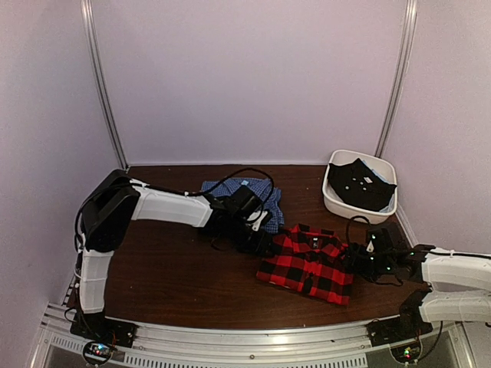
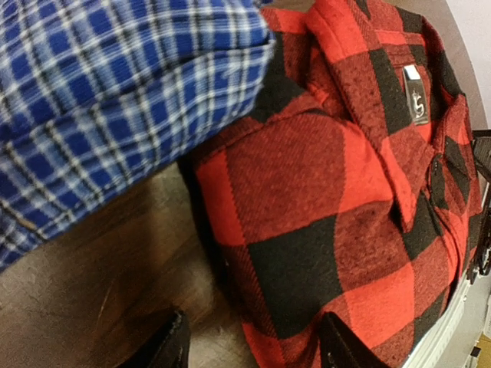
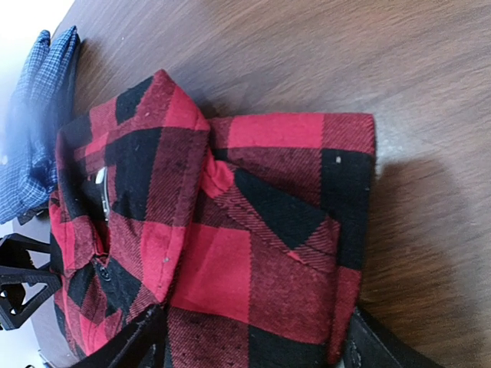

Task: Fold and stack the long sleeve shirts
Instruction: Pick up the square-folded shirt from the center of the board.

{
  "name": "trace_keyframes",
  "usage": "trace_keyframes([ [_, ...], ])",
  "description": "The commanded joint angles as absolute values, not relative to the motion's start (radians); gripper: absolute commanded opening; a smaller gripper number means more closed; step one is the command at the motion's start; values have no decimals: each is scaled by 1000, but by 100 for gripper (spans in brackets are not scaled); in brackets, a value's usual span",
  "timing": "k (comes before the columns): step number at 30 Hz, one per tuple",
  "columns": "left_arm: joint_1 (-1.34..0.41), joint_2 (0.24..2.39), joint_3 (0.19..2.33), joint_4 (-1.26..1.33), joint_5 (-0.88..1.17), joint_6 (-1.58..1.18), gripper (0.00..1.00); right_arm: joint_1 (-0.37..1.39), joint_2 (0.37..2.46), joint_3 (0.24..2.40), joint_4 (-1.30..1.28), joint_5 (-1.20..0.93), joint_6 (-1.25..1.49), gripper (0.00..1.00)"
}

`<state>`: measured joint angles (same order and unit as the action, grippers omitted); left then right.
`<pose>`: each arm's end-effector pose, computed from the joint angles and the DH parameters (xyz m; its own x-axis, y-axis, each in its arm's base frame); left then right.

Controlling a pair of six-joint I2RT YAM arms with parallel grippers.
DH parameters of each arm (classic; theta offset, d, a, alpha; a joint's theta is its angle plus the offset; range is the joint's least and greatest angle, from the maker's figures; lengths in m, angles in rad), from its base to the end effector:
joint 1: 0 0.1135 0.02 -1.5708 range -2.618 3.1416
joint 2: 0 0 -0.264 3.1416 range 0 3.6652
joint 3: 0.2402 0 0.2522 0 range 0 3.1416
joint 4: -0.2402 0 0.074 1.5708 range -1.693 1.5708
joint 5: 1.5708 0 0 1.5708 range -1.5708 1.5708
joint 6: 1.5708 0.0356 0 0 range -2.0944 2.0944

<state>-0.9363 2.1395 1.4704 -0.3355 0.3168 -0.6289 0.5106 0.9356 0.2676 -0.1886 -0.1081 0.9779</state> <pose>0.2574 -0.3685 0.1401 -0.9130 0.2975 -0.2791 0.4047 0.7465 -0.5282 0.1416 0.0837 0.1387 -0.8224 0.4844 -0.2984 0.2408 0.7716 0.5888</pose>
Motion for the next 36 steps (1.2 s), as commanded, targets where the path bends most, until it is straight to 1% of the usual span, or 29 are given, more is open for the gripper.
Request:
trace_keyframes([
  [1,-956,2172,1515,-310,331,-619,59,506,984,238,-124,-176,1010,77],
  [4,-964,2186,1527,-310,341,-628,55,506,1015,245,-104,-191,1010,70],
  [6,-969,2192,1534,-311,345,-633,51,506,1024,251,-101,-191,1009,63],
  [9,-974,2197,1546,-311,347,-636,39,506,1013,258,-115,-174,1006,49],
  [13,-979,2199,1567,-310,347,-637,22,506,967,262,-163,-132,1002,36],
  [16,-990,2201,1584,-305,345,-634,10,505,920,258,-185,-109,1008,21],
  [19,-1003,2208,1606,-302,341,-628,1,506,870,241,-188,-90,1018,8],
  [21,-1012,2210,1620,-299,338,-625,0,506,844,232,-188,-87,1022,2],
  [22,-1016,2209,1626,-299,335,-624,0,506,829,230,-189,-85,1022,0],
  [30,-1035,2173,1649,-275,321,-620,0,506,761,263,-244,-47,988,0],
  [36,-1040,2134,1656,-267,317,-608,0,506,728,328,-297,-24,941,0],
])
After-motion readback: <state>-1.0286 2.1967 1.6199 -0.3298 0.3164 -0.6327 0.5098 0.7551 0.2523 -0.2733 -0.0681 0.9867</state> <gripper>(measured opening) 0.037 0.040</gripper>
